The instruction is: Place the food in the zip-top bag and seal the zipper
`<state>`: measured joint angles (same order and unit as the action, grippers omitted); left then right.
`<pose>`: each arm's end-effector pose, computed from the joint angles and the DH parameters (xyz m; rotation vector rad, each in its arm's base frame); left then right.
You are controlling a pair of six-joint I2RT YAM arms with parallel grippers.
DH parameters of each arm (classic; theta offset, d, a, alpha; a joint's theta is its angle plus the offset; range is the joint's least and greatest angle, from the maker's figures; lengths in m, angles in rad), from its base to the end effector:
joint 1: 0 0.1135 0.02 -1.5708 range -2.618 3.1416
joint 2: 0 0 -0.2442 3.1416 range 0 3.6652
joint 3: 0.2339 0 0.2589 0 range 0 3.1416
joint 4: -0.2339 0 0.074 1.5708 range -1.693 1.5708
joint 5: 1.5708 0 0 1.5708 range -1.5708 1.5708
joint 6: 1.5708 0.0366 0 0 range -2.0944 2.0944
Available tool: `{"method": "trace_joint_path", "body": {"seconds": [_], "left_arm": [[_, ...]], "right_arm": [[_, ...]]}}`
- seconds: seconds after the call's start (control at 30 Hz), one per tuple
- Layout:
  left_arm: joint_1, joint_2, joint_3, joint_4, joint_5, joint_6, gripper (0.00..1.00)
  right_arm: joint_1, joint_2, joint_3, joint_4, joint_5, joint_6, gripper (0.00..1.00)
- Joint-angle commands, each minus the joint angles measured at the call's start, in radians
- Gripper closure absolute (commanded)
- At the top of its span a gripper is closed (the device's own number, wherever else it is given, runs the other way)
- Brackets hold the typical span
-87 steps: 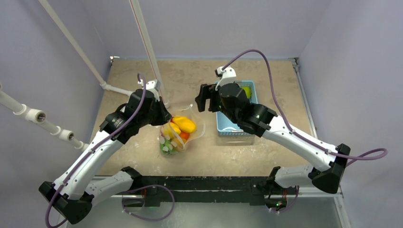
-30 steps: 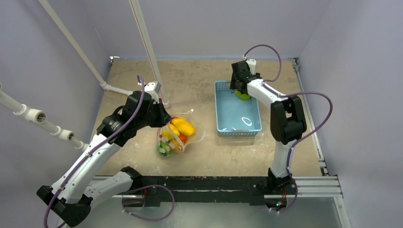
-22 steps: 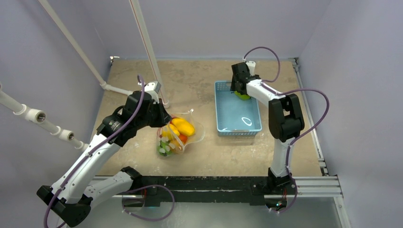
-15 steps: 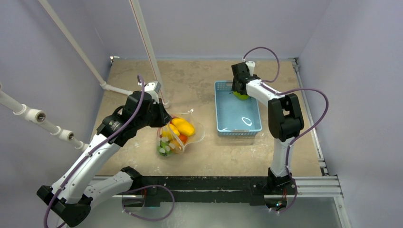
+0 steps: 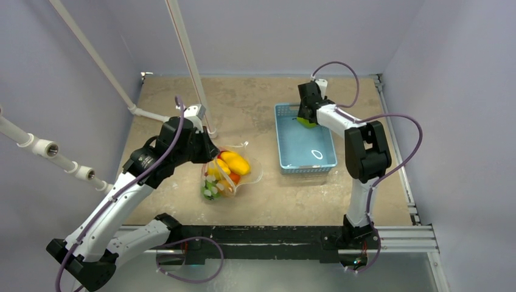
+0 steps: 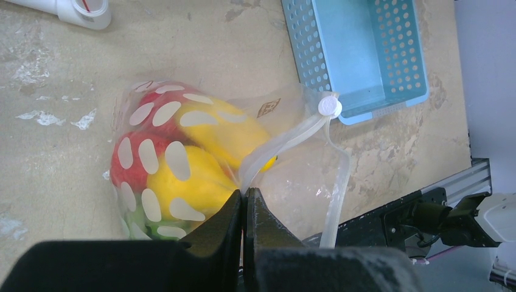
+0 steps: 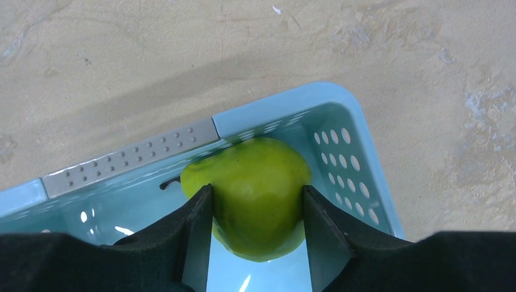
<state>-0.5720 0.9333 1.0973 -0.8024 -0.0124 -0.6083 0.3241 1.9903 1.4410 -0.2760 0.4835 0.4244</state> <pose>0.1702 -0.1090 0.3441 -0.0486 2.2842 -0.6280 0.4204 0.1233 0.1780 0.3333 2.2624 -0.1970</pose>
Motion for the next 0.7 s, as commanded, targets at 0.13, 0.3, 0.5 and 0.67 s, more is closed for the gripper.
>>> {"method": "trace_joint_path", "body": {"seconds": [0.13, 0.3, 0.5, 0.67], "left_arm": [[-0.003, -0.025, 0.002, 0.036, 0.004, -0.005, 1.0], [-0.003, -0.021, 0.004, 0.036, -0.004, -0.004, 1.0], [-0.003, -0.013, 0.006, 0.041, -0.015, -0.009, 1.0], [-0.003, 0.001, 0.008, 0.055, -0.01, -0.018, 1.0]], "right_arm": [[-0.004, -0.118, -0.058, 0.008, -0.043, -0.004, 1.0], [-0.002, -0.183, -0.085, 0.008, -0.053, -0.003, 1.0], [0.0, -0.291, -0.117, 0.0, -0.11, -0.001, 1.0], [0.017, -0.405, -0.133, -0.011, -0.186, -0.018, 1.0]]}}
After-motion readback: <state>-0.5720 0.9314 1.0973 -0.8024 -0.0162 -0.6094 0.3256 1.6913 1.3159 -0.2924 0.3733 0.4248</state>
